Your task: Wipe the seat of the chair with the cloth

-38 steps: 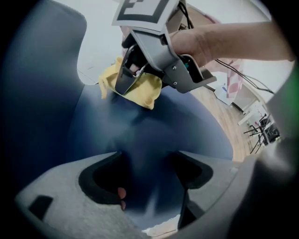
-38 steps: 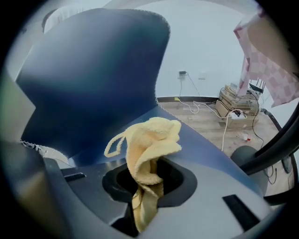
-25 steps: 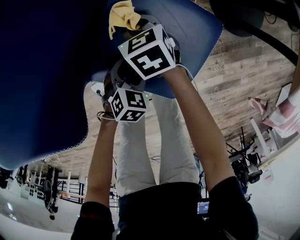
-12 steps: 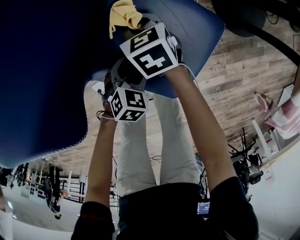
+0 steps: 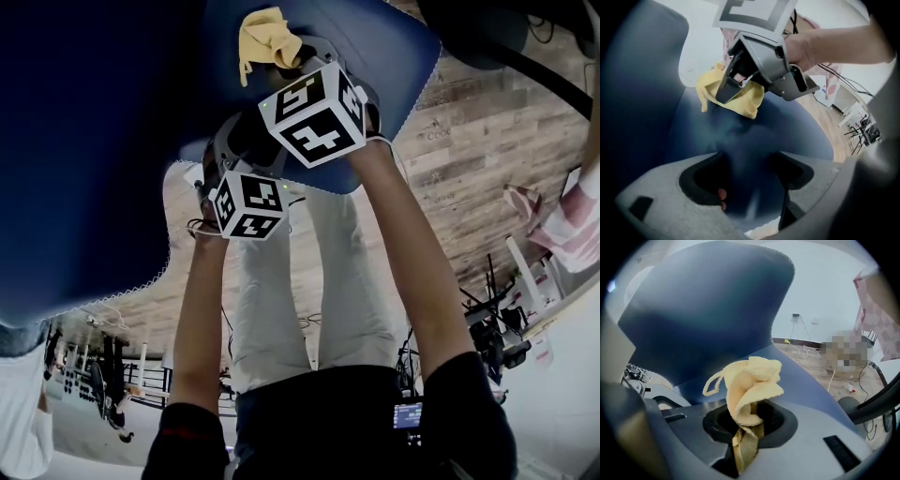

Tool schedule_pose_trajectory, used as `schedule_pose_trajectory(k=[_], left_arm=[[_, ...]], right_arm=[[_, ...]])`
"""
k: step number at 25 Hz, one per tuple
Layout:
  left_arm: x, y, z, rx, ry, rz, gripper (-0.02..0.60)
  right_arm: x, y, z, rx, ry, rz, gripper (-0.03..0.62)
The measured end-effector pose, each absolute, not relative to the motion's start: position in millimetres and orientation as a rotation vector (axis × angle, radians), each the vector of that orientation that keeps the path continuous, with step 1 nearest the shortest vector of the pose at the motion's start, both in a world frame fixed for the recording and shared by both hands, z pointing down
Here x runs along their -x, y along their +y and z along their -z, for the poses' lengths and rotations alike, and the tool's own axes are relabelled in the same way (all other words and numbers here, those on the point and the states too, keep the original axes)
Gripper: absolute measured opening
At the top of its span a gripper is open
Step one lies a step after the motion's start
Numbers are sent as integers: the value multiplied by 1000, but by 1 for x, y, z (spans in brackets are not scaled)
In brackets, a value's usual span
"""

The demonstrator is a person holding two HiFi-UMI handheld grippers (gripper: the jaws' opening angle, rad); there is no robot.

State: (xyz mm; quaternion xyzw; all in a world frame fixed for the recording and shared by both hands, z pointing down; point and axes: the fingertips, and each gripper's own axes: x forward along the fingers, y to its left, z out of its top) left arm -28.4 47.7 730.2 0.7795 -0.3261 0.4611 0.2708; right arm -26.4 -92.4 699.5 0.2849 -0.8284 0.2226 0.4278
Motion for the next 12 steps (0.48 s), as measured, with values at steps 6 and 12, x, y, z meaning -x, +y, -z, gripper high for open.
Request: schedule_pose_trajectory(k=[6,12], left_arm=[[29,50,-732,-2103,-882,-1238,347],[29,47,-731,-2102,-880,-1235,347]], right_arm=[[-13,-80,-702,-778,-2032,-593,71],[-45,-74,-701,-794,-2011,-576,71]])
